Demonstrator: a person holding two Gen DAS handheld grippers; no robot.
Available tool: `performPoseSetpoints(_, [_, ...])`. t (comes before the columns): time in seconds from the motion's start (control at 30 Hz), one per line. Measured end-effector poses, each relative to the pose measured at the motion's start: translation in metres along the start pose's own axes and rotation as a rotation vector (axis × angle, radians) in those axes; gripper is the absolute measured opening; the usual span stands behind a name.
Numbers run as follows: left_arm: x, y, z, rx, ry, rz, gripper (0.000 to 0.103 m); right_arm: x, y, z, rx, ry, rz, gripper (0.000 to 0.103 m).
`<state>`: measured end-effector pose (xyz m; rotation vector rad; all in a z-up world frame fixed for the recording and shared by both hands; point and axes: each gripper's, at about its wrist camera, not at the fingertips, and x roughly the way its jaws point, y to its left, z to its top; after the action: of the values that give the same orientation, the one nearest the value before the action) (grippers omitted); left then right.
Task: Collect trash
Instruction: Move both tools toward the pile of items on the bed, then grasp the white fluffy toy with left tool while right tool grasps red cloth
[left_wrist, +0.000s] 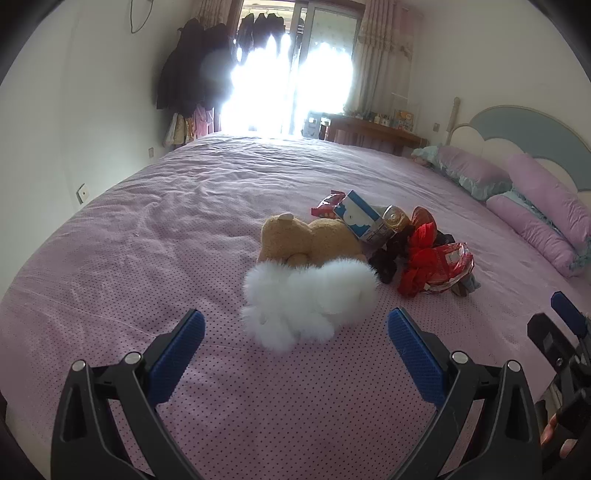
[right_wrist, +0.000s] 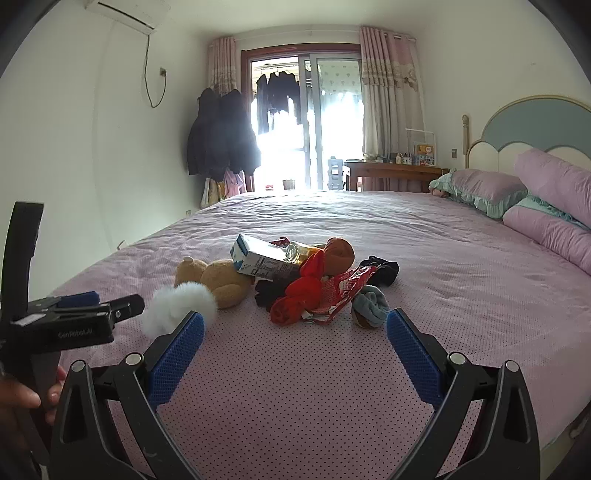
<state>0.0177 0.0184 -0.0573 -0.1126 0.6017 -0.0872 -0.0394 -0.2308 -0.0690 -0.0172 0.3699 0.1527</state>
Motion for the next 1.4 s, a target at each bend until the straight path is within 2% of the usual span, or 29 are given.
performPoseSetpoints(0.27, [0.005,-0.010,0.003,0.028,-0.009,0.003,0.099,0.009,-0.008,-0.003,0.023,0.026,-0.004,0.095])
performPoseSetpoints(0.43, [0.024,-0.011,0.003,0.036,0.003,0.029,0.099,0.014,-0.010,-0.006,0.025,0.038,0.001,0.095])
performPoseSetpoints(0.57, [0.055,-0.010,0.004,0.051,0.057,0.060,0.099,0.022,-0.012,-0.008,0.030,0.053,0.004,0.095])
performPoseSetpoints(0.83, [0.100,-0.011,0.011,0.039,0.138,0.040,0.099,0.035,-0.018,-0.013,0.039,0.081,-0.004,0.095])
performPoseSetpoints(0.97, [0.115,-0.011,0.007,0.039,0.187,0.066,0.098,0.036,-0.020,-0.015,0.037,0.085,-0.021,0.095])
performPoseSetpoints(1.0, [0.116,-0.011,0.006,0.039,0.188,0.060,0.095,0.037,-0.020,-0.015,0.039,0.088,-0.020,0.095])
performPoseSetpoints(1.07, [0.117,-0.010,0.004,0.036,0.195,0.029,0.071,0.039,-0.021,-0.016,0.043,0.092,-0.021,0.095])
performPoseSetpoints(1.1, [0.117,-0.009,0.003,0.037,0.195,0.022,0.066,0.040,-0.022,-0.016,0.044,0.096,-0.020,0.095])
performPoseSetpoints(1.17, [0.113,-0.008,0.002,0.042,0.184,0.010,0.046,0.041,-0.021,-0.017,0.044,0.102,-0.018,0.095])
performPoseSetpoints(1.2, [0.109,-0.006,0.000,0.036,0.175,-0.013,0.041,0.041,-0.021,-0.017,0.044,0.103,-0.015,0.095])
performPoseSetpoints(1.27, [0.100,-0.003,-0.002,0.010,0.156,-0.042,0.021,0.041,-0.020,-0.017,0.043,0.103,-0.010,0.095])
performPoseSetpoints(1.4, [0.080,0.007,-0.004,-0.028,0.096,-0.077,0.021,0.044,-0.019,-0.016,0.040,0.108,-0.008,0.095])
